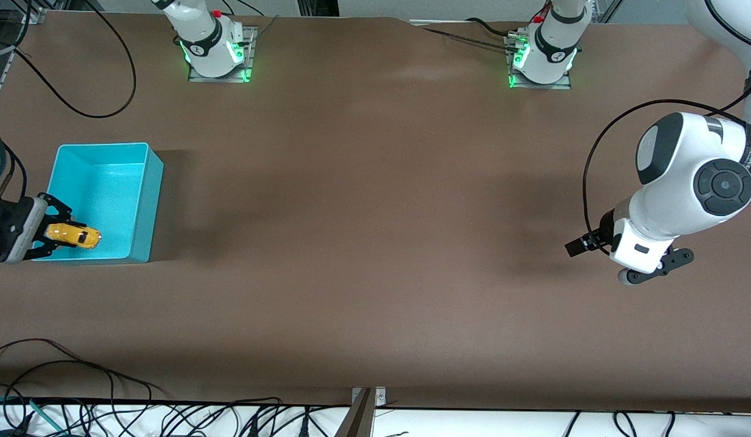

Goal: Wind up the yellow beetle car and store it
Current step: 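Carry the held yellow car with the right gripper over the cyan box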

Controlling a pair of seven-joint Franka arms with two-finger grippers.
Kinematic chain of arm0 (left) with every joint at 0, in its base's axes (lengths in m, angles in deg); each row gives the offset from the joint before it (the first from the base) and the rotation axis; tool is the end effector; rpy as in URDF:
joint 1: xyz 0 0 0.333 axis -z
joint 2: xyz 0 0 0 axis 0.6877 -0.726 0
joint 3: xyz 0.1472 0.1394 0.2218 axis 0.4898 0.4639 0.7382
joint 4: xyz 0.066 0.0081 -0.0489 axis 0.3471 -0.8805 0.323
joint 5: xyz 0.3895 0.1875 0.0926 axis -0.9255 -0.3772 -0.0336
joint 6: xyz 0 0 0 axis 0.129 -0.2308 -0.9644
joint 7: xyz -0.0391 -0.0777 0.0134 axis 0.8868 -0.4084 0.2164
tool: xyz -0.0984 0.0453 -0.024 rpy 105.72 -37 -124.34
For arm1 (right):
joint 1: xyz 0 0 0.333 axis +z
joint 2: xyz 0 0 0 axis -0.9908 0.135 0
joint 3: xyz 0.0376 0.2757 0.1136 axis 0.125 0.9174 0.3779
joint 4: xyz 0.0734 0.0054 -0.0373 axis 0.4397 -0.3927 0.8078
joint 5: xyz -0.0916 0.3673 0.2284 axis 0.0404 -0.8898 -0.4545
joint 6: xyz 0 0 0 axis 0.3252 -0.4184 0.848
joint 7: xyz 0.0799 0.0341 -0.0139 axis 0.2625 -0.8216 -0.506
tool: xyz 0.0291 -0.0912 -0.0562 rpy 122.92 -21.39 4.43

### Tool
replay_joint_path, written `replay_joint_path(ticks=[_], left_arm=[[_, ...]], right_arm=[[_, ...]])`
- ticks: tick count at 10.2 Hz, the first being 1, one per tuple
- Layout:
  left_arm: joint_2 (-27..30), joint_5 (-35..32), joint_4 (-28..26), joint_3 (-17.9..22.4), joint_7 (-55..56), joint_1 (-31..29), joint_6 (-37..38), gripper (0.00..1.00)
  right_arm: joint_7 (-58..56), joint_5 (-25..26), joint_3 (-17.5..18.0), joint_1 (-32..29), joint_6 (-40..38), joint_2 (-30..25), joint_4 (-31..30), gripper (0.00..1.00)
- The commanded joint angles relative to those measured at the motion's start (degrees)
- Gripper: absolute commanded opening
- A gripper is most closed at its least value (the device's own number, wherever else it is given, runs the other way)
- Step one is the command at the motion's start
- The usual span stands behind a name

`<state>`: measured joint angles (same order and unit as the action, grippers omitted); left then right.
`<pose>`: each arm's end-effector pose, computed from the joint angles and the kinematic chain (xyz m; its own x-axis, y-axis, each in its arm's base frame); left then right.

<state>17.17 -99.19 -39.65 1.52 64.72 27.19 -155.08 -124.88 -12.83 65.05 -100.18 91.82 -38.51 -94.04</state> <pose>0.7030 -0.0794 0.3748 0.9233 0.3814 -0.0458 0.3793 -0.9240 -0.0490 0.7047 -0.1699 0.3433 0.2909 0.9483 0.1269 0.9528 -0.2750 -0.1288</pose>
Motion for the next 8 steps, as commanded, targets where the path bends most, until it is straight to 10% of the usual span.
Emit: replay_joint_path(ticks=[1,8], left_arm=[[0.56,0.62,0.46,0.11,-0.90,0.08,1.20,1.00],[0.56,0.62,0.46,0.11,-0.90,0.08,1.20,1.00]], right_arm=[[-3.36,3.61,0.36,0.89,1.46,2.61,3.04,0.00],[-10.30,7.31,0.19,5.11,1.12,4.29,2.69,0.00]])
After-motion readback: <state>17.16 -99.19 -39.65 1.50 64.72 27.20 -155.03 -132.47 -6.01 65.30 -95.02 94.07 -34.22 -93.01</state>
